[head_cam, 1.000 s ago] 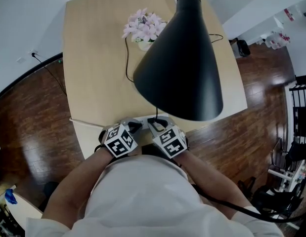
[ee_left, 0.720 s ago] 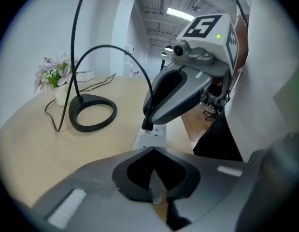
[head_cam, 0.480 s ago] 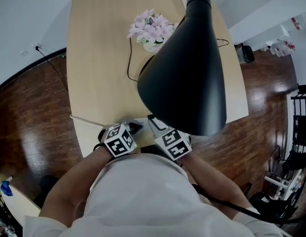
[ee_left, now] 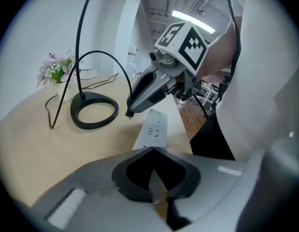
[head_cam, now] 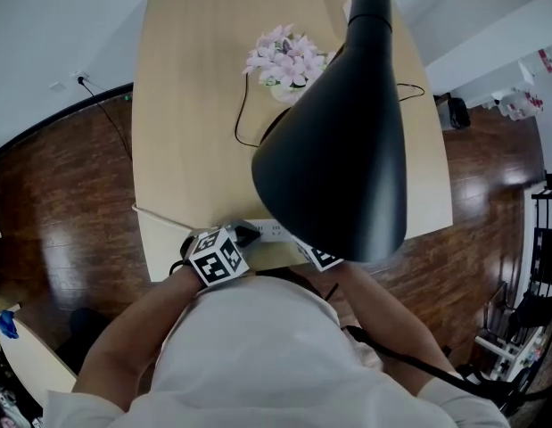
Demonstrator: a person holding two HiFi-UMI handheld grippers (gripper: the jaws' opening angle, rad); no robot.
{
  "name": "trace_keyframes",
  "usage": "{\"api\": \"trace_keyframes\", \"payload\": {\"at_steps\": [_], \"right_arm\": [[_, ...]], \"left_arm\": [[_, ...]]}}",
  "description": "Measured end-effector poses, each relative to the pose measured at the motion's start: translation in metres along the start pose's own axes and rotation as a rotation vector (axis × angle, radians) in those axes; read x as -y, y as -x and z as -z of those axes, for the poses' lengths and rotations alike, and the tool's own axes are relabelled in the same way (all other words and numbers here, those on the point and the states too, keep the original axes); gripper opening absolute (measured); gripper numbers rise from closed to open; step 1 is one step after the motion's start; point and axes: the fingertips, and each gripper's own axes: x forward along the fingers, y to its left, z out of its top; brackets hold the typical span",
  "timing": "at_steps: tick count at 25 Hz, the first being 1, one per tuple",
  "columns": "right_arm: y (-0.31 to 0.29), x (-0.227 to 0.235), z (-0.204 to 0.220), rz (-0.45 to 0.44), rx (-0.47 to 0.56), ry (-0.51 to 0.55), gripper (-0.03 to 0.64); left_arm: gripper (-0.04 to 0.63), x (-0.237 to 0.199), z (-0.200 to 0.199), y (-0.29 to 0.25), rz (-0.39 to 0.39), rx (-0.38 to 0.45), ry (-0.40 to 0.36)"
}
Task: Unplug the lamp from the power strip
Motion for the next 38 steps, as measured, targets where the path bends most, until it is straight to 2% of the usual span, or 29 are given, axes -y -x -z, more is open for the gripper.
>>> {"api": "trace_keyframes", "payload": {"at_steps": [6, 10, 15, 17, 23, 27, 32, 38], "right_arm": [[-0.002, 0.010, 0.014, -0.018, -0.001, -0.003, 0.089], [-0.005, 0.017, 0.024, -0.030, -0.002, -0.006, 0.091], [-0.009, 0.026, 0.039, -0.049, -0.009, -0.012, 0.101], [-0.012, 0.030, 0.046, -0.058, -0.013, -0.016, 0.126], [-0.013, 0.040, 0.054, -0.072, -0.006, -0.016, 0.133], [0.005, 0.041, 0.034, -0.039, 0.040, 0.011, 0.153], [0.028, 0.029, 0.031, 0.020, 0.063, 0.002, 0.153], [0.059, -0.010, 0.030, 0.116, 0.078, -0.024, 0.152]], "left_arm": [[0.005, -0.001, 0.000, 0.002, 0.004, 0.007, -0.023], [0.005, -0.005, -0.014, 0.013, -0.059, 0.078, -0.040], [0.005, -0.001, -0.018, 0.030, -0.121, 0.104, 0.002], [0.005, 0.001, -0.015, 0.041, -0.148, 0.108, 0.031], [0.005, 0.003, -0.013, 0.072, -0.240, 0.137, 0.115], [0.005, 0.005, -0.019, 0.082, -0.258, 0.167, 0.124], [0.005, 0.019, -0.026, 0.092, -0.236, 0.198, 0.071], [0.005, 0.046, -0.022, 0.130, -0.207, 0.300, 0.015]]}}
